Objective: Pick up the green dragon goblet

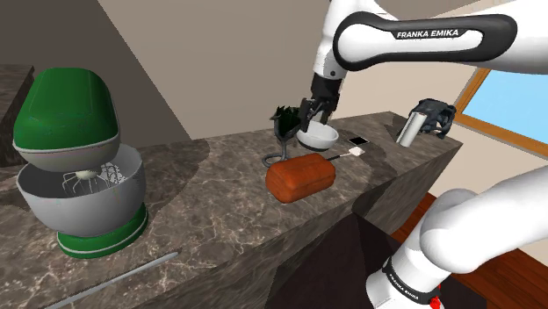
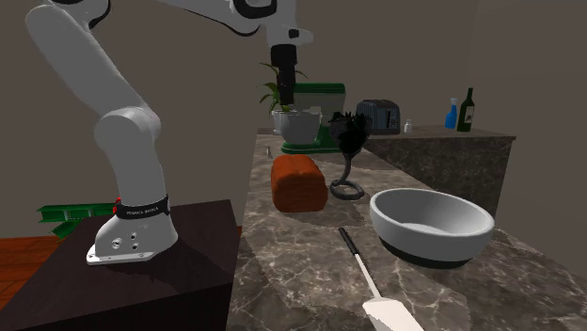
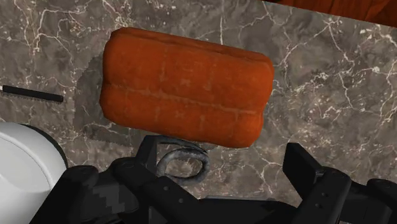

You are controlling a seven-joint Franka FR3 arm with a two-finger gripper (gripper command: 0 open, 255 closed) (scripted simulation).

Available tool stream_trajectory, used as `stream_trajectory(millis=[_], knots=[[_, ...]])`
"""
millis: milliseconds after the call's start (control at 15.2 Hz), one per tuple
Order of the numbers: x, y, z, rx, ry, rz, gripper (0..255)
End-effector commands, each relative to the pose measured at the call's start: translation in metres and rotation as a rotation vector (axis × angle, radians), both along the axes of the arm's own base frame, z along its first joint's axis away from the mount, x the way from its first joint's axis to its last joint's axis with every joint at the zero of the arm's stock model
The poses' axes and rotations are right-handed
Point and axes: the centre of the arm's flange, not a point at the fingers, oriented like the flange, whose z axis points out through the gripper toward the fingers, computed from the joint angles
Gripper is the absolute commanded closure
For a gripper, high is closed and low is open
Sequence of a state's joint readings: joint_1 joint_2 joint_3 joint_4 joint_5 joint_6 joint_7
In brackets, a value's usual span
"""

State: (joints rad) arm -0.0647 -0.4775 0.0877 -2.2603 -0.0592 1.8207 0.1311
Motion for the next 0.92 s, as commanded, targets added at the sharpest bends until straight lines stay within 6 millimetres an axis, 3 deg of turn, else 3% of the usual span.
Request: stream_trajectory(millis=[0,792,858], knots=[[0.023,-0.002,-0.003,-0.004,-0.013,-0.022,0],[0.17,-0.025,-0.019,-0.029,-0.086,-0.148,0],[0.171,-0.025,-0.019,-0.029,-0.087,-0.149,0]])
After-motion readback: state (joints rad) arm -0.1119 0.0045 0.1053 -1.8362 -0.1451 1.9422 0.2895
